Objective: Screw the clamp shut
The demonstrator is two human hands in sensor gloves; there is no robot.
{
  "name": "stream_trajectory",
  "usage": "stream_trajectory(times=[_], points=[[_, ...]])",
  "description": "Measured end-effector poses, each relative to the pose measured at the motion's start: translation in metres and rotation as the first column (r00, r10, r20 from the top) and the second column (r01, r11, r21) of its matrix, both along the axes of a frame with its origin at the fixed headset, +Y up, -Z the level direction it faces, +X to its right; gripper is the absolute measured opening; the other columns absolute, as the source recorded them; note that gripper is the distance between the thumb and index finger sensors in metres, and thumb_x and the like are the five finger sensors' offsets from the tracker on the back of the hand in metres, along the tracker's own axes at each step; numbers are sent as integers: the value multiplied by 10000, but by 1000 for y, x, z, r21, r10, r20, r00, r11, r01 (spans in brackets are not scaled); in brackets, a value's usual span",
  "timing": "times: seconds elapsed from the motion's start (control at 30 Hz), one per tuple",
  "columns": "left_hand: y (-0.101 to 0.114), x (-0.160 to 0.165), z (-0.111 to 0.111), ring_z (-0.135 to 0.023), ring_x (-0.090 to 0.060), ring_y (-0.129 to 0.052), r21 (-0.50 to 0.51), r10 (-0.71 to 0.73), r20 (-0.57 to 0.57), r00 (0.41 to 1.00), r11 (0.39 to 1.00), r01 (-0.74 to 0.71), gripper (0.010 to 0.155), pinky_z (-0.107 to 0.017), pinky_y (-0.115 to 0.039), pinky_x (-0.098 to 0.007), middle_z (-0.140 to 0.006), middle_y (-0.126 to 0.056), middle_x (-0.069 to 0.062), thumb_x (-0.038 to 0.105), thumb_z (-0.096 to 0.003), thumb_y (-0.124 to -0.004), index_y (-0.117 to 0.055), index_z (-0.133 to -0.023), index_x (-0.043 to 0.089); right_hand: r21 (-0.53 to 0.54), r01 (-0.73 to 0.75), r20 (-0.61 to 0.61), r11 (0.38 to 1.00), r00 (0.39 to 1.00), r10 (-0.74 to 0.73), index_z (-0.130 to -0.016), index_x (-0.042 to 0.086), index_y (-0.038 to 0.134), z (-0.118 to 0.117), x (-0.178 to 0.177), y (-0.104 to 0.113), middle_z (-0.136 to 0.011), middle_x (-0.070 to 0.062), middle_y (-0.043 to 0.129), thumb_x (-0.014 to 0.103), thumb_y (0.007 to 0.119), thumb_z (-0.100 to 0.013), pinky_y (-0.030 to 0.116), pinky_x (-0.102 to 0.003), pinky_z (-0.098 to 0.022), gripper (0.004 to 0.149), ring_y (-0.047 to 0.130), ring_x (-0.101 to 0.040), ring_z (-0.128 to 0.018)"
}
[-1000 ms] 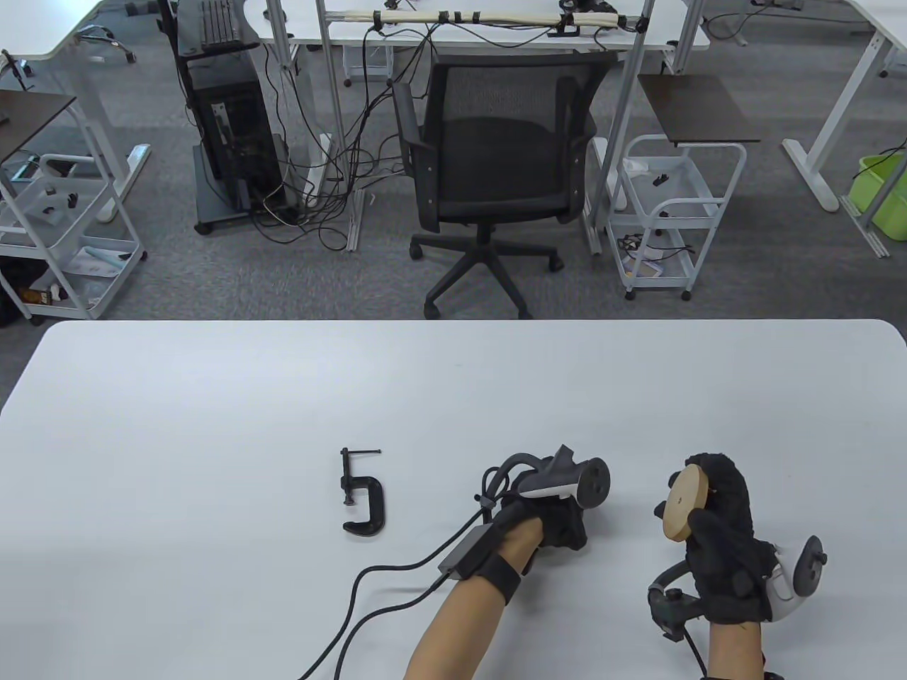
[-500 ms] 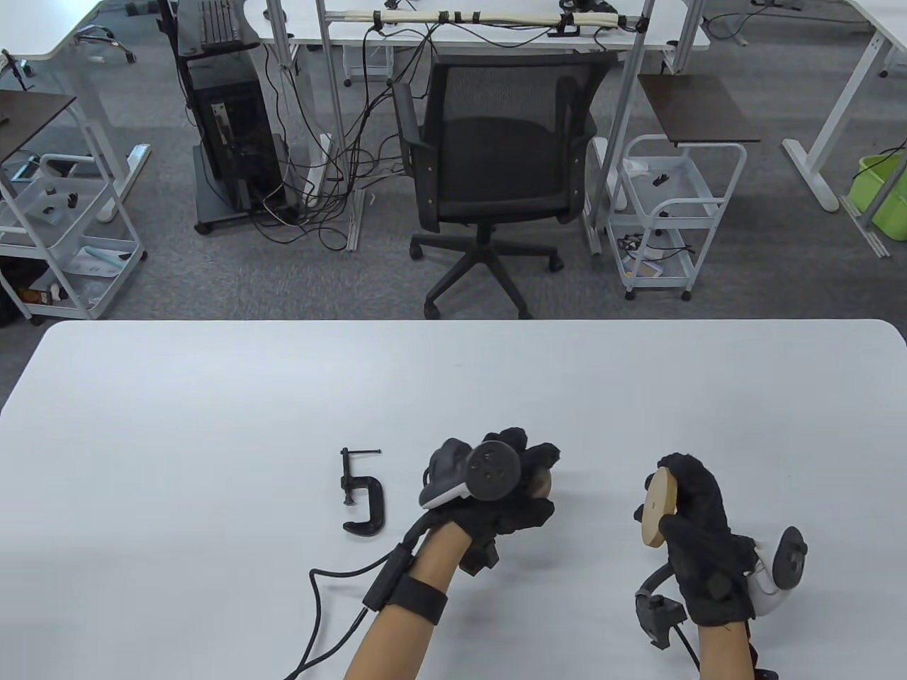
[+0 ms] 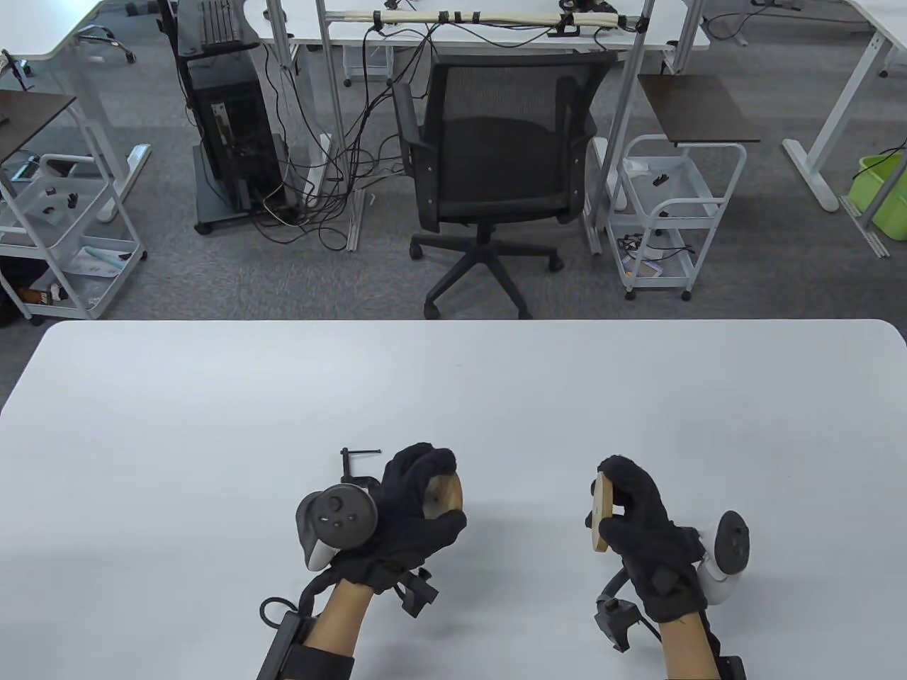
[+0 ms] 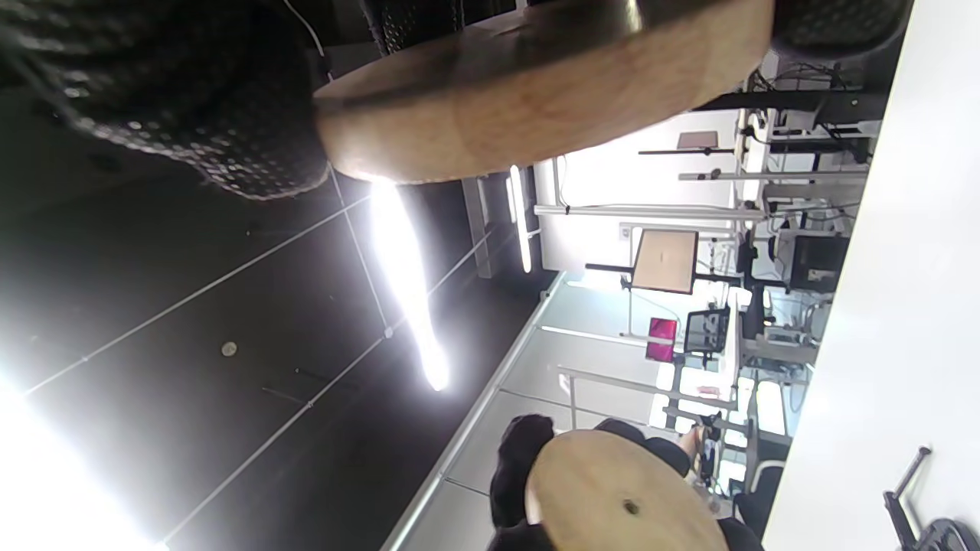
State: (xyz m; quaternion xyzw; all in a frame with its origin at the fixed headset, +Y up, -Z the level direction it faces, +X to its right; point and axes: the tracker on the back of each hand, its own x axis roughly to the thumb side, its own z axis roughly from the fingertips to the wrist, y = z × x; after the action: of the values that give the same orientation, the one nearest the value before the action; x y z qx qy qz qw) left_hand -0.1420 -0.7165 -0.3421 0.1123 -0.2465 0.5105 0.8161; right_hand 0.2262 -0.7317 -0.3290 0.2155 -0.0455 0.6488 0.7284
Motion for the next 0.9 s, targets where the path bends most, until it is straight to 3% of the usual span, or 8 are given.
stream_trajectory(times=[0.33, 0.57, 0.9], points=[[-57, -28, 1, -981, -553, -539, -211, 359, 55, 932, 916, -341, 860, -516, -794, -668, -1145, -437, -274, 661, -444, -872, -442, -1114, 336, -72, -38, -57, 997, 998, 34, -1097, 317, 491, -25, -56, -17, -1138, -199, 357, 590, 920, -438, 637, -659, -514, 833, 468, -550, -885], [-63, -41, 0, -996, -549, -519, -230, 358, 57, 932, 913, -337, 861, -540, -782, -664, -1158, -410, -270, 664, -464, -855, -412, -1124, 334, -149, 13, -65, 989, 998, -23, -1097, 308, 492, -24, -60, -41, -1135, -205, 356, 585, 921, -440, 633, -663, -507, 832, 465, -557, -879], [-62, -7, 9, -1001, -544, -516, -236, 294, 152, 944, 938, -254, 862, -549, -780, -661, -1160, -407, -263, 664, -467, -853, -406, -1126, 333, -188, -13, -174, 982, 985, -20, -1109, 301, 439, -6, -92, -50, -1134, -206, 328, 593, 904, -455, 630, -656, -515, 854, 450, -555, -881]])
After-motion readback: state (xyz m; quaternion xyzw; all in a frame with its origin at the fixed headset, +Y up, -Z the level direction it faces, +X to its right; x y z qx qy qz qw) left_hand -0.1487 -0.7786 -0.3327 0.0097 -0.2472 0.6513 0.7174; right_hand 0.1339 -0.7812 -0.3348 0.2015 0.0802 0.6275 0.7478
